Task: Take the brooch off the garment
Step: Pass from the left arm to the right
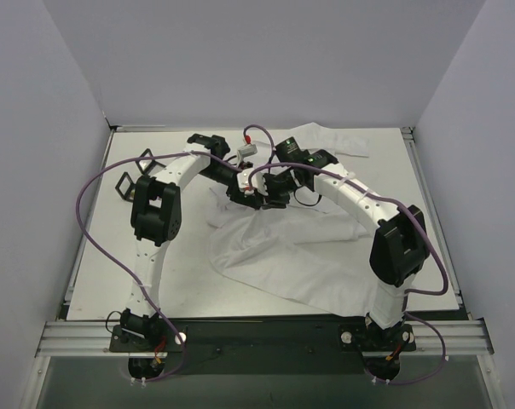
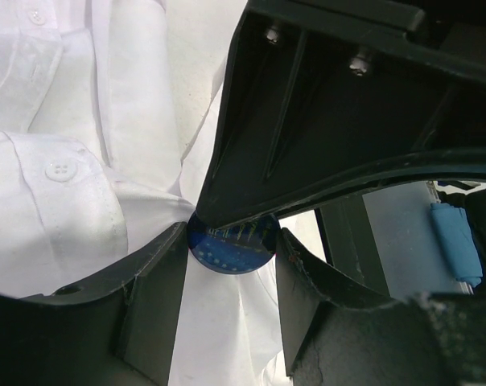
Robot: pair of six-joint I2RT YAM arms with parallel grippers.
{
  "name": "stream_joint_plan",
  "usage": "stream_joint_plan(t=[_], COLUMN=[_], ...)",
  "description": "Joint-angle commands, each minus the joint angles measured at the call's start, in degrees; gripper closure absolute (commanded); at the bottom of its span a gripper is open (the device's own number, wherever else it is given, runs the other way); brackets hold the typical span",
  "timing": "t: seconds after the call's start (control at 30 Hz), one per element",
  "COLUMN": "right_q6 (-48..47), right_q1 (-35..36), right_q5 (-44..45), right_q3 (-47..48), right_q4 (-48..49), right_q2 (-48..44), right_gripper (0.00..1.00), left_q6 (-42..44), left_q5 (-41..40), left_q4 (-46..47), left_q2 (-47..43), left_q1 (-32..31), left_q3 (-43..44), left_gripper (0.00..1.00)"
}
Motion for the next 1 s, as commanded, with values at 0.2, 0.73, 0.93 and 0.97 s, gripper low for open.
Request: stream_joint_plan(t=[0.2,0.73,0.93,0.97], right_q6=[-1.6,1.8,4.7,6.1], right_q1=[0.6,1.0,1.5,1.6], right_q5=[-0.4,3.1,9.4,11.1], right_q3=[0.5,0.9,3.9,4.7], right_q4=[-1.7,-3.2,-10.9,-12.0], right_q2=[0.2,-0.2,-1.2,-0.6], right_gripper=[0.88,1.00,1.00,1.00], left_q6=[1.8,1.2,0.9,0.9], left_q5=[3.2,3.3,-0.8,-1.0], left_q4=[-13.6,-13.8,-13.6,-13.6], left_q2=[-3.3,-3.9,-7.1,-7.8], left_q1=[-0.3,2.3,4.8,4.8], left_q3=[-0.1,1.8,2.3,1.9], left_gripper=[0.54,0.34,0.30,0.29])
